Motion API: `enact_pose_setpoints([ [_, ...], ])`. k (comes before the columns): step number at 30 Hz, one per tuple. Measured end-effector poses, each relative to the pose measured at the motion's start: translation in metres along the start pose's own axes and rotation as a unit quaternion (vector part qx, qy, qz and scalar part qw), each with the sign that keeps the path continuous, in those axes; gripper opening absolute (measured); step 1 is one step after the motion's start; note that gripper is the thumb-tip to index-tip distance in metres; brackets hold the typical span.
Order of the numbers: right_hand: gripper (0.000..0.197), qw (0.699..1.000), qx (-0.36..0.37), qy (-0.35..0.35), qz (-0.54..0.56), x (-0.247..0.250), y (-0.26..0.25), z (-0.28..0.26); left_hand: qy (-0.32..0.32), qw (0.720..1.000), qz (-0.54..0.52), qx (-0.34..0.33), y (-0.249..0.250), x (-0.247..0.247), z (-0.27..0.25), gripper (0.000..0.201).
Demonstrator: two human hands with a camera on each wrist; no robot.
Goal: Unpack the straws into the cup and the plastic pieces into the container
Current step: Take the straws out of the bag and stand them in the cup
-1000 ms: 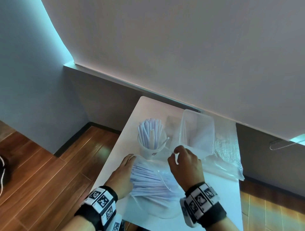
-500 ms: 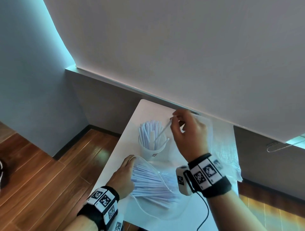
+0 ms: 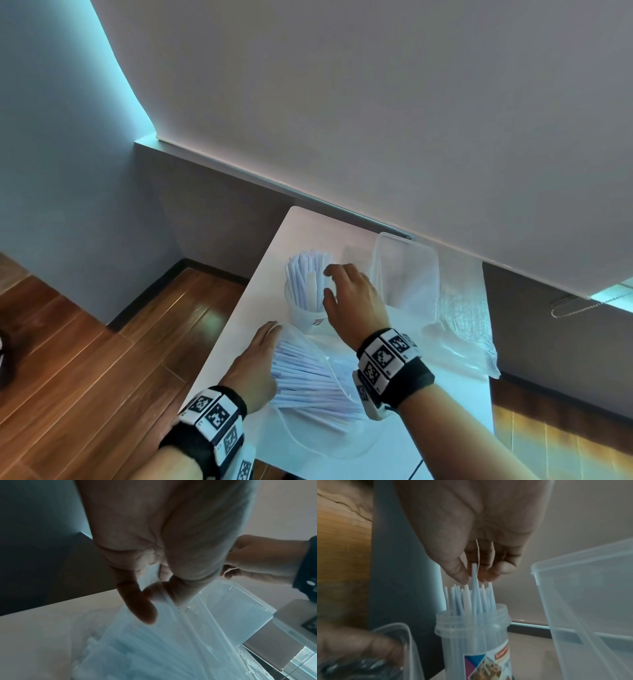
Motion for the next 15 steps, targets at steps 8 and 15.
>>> enact_pose_setpoints([
  [8, 0.030, 0.995, -0.059, -0.072, 0.039, -0.014, 0.010, -0.009, 0.008, 1.000, 0.005, -0.005, 0.002, 0.002, 0.000, 0.092],
  [15, 0.038, 0.995, -0.034, 0.033, 0.088, -0.015, 0.008, 0.014, 0.004, 1.000, 0.004, 0.003, 0.002, 0.000, 0.003, 0.094],
])
Point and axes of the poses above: each hand's wrist, its own z-axis towards the middle knuckle, its own x-axis out of the back of the hand, y = z × x, the point moved 1 cm from there along z, towards the middle knuckle, and after that the axes turned 13 degrees about y, right-handed, at the moved point
